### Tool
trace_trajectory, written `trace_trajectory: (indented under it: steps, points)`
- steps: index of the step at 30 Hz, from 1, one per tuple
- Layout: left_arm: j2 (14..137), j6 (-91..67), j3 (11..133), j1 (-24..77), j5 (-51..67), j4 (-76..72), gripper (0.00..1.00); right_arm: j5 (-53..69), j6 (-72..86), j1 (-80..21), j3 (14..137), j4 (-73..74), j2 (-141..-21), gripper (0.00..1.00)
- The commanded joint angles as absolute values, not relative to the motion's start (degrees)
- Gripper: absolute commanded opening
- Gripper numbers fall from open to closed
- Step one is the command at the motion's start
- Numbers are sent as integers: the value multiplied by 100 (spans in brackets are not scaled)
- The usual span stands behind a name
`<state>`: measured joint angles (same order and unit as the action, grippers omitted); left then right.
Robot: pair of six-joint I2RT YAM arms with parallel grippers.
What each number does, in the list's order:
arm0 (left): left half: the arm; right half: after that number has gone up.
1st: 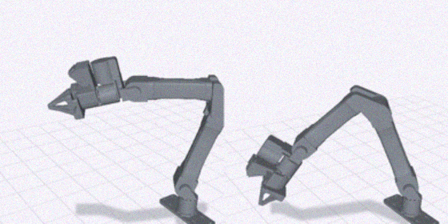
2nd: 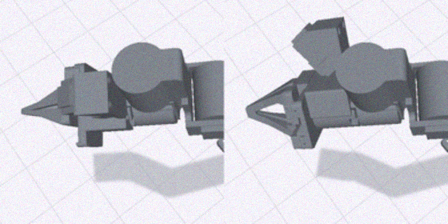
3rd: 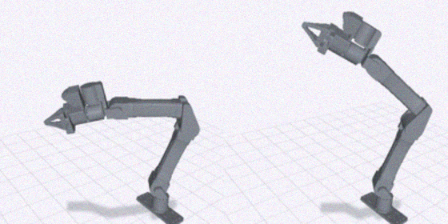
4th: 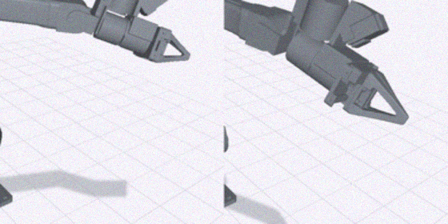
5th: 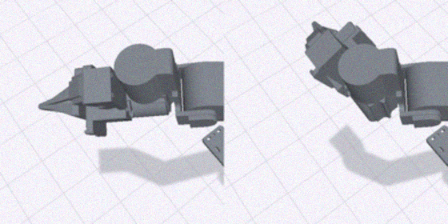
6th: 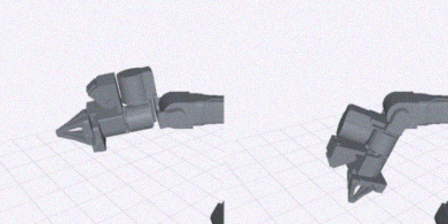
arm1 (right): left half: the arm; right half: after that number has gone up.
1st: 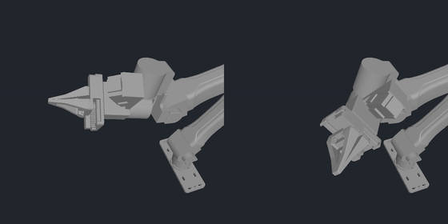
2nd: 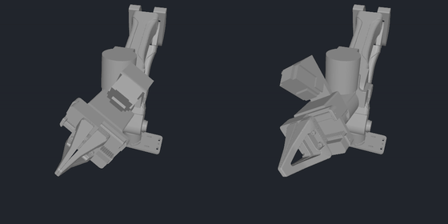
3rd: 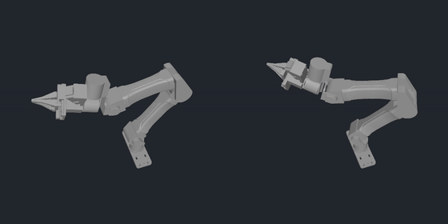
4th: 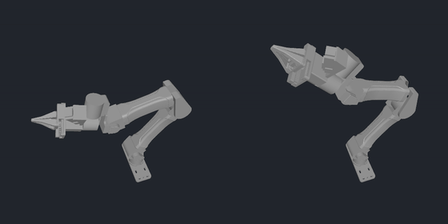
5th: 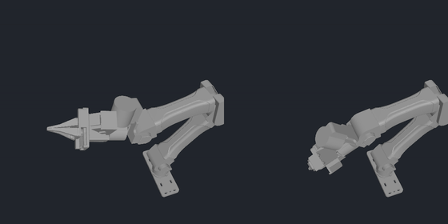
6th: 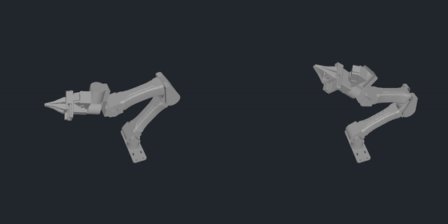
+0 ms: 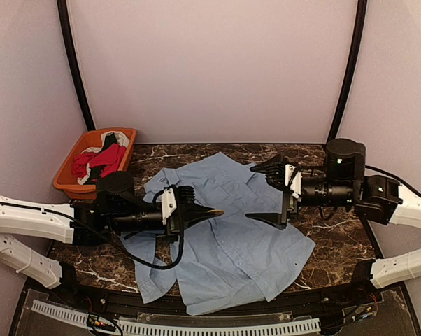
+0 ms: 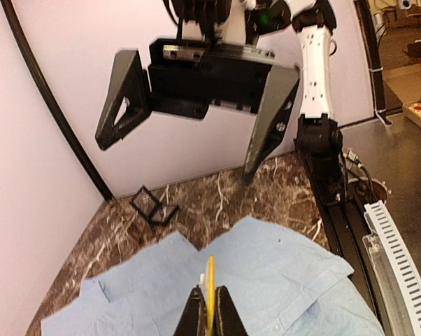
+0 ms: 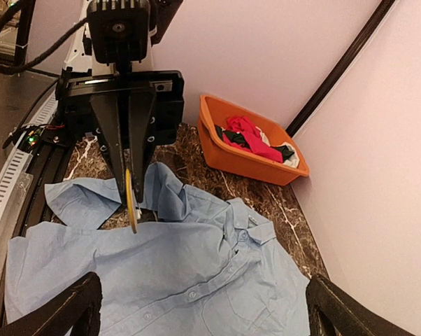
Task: Pin the brooch onto the clothing
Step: Pass from the left arm to the right
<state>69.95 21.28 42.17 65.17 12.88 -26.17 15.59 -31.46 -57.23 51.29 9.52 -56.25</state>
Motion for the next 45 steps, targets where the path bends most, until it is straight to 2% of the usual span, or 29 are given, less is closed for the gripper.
trace_trajectory:
  steps: [1, 5, 8, 15, 28, 32, 45]
  points:
    - [6972, 2589, 3438, 6539, 2050, -5269, 1, 1748, -3097, -5686, 4308, -849, -5349, 99]
    - [7428, 2896, 3061, 6540, 2907, -6864, 1, 1876, -3192, -5686, 3636, -1984, -5410, 97]
    - [7749, 3275, 2991, 6539, 3466, -7156, 1, 2068, -3144, -5685, 3477, -2323, -5616, 92]
    - [7926, 4591, 2730, 6545, 4170, -7330, 1, 2743, -3506, -5901, 3494, -2314, -5859, 71]
    - [8025, 6597, 2453, 6665, 3860, -7407, 1, 2134, -4527, -6805, 3729, -1840, -6233, 56]
    - [8094, 6953, 2410, 6734, 3677, -7523, 1, 1773, -4715, -7001, 3884, -1696, -6440, 45]
    - [8233, 6916, 2281, 6794, 3513, -8239, 1, 1511, -4885, -7171, 3677, -2040, -6478, 25]
